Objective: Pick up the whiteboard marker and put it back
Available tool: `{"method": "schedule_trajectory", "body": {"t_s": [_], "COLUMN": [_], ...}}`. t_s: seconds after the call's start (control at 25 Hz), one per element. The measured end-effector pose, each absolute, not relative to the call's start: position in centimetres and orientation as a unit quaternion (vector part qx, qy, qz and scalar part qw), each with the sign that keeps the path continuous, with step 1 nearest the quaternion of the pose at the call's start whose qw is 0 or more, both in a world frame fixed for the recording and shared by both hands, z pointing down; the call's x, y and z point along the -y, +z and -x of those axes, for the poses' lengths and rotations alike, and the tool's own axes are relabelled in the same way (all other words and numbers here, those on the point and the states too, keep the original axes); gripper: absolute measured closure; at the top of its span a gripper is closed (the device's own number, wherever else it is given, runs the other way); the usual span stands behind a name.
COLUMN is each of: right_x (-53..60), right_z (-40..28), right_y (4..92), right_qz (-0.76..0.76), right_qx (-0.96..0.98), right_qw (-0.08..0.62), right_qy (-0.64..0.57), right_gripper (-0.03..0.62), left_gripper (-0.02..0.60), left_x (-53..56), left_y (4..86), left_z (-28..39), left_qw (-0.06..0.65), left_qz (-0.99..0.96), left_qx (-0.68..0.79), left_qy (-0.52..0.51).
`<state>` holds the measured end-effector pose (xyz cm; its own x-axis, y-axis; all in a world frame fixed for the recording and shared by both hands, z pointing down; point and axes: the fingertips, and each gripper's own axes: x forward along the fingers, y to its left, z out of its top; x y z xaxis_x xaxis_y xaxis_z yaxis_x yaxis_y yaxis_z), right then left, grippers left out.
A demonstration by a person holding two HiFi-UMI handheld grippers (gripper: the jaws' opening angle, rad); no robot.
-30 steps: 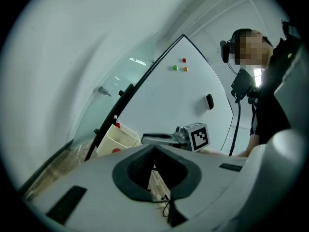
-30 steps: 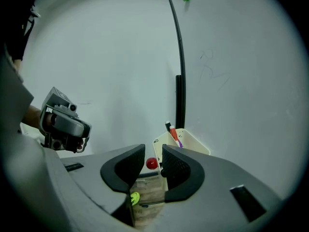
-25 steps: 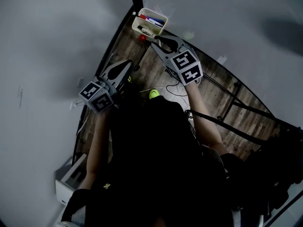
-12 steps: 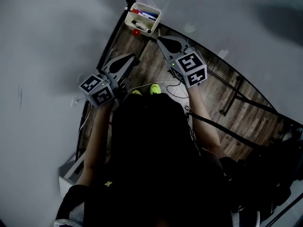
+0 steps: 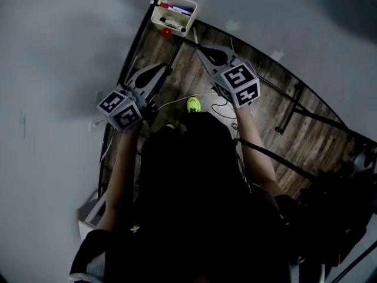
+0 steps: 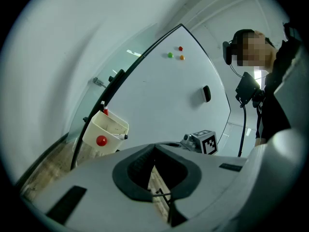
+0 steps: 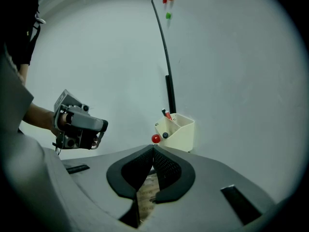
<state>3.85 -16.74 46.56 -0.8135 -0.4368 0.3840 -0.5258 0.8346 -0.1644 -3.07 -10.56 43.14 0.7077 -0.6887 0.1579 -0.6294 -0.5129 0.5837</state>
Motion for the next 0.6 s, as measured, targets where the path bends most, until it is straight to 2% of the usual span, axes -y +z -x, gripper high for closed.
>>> {"method": "schedule_trajectory", "body": {"t_s": [0.6], "right_x": [8.7], "right_z": [-0.2], "right_y": [44.6], "right_qz": [-0.249], "right_qx": [0.946], "right_qw": [0.163], "right_qy": [0.127], "right_gripper": [0.595], "left_gripper": [0.569], "left_x": [4.4], "left_y": [42.1], "left_z": [6.5], "left_qw": [0.302], "left_qz": [-0.878], "left_qx": [0.366], "left_qy": [-0.059]}}
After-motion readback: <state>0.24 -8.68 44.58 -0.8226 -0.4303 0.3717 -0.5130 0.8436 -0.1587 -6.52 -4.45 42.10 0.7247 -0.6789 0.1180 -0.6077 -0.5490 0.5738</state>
